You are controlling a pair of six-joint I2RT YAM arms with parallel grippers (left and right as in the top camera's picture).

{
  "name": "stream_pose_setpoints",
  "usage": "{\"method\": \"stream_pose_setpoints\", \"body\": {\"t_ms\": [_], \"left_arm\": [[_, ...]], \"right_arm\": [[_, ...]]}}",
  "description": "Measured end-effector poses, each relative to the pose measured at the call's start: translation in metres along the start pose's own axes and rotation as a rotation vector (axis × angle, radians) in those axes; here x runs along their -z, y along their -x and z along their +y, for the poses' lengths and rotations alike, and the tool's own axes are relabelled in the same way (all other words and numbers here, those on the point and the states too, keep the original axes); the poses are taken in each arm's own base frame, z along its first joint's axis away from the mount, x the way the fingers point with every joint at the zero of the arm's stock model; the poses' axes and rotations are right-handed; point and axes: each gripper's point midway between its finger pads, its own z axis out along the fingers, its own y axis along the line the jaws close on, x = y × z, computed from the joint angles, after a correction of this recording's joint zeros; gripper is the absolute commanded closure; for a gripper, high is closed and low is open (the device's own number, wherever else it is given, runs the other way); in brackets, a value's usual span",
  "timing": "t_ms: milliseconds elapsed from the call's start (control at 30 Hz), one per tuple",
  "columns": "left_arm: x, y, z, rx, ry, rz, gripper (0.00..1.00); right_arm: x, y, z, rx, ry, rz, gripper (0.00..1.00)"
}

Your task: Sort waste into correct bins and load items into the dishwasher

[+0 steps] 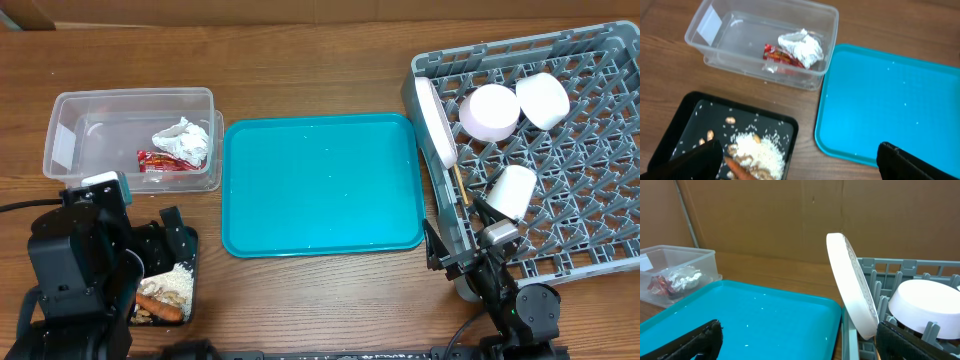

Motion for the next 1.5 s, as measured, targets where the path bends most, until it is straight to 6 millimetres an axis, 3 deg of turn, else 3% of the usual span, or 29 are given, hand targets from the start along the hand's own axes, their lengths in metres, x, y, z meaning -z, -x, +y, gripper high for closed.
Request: {"method": "stream_pose_setpoints", "body": {"t_ms": [100, 267, 333, 667, 933, 1233, 1500], "left_arm": [[0.003, 0.001, 0.000, 0.000, -0.005, -0.027, 0.00], [0.015, 0.038, -0.014, -0.057, -0.086, -0.342, 0.00], [0.015, 0.039, -0.021, -0.106, -0.124, -0.444, 0.00], [-0.042, -0.022, -0.038, -0.206, -0.254, -0.603, 0.00], [-0.084, -0.062, -0.043, -0.234, -0.301, -0.625, 0.00], [-0.122, -0.078, -0.049, -0.246, -0.331, -0.654, 0.00], [-0.120, -0.074, -0.050, -0.249, -0.336, -0.683, 0.00]], "right_arm": [[0.000, 0.000, 0.000, 0.000, -0.001, 0.000, 0.00], [0.000, 0.000, 0.000, 0.000, 0.000, 0.000, 0.00], [0.000, 0.000, 0.000, 0.001, 0.000, -0.001, 0.00], [0.000, 0.000, 0.000, 0.000, 0.000, 0.000, 0.00], [0.000, 0.000, 0.000, 0.000, -0.001, 0.000, 0.00], [0.000, 0.000, 0.000, 0.000, 0.000, 0.000, 0.00], [0.000, 0.000, 0.000, 0.000, 0.000, 0.000, 0.00]]}}
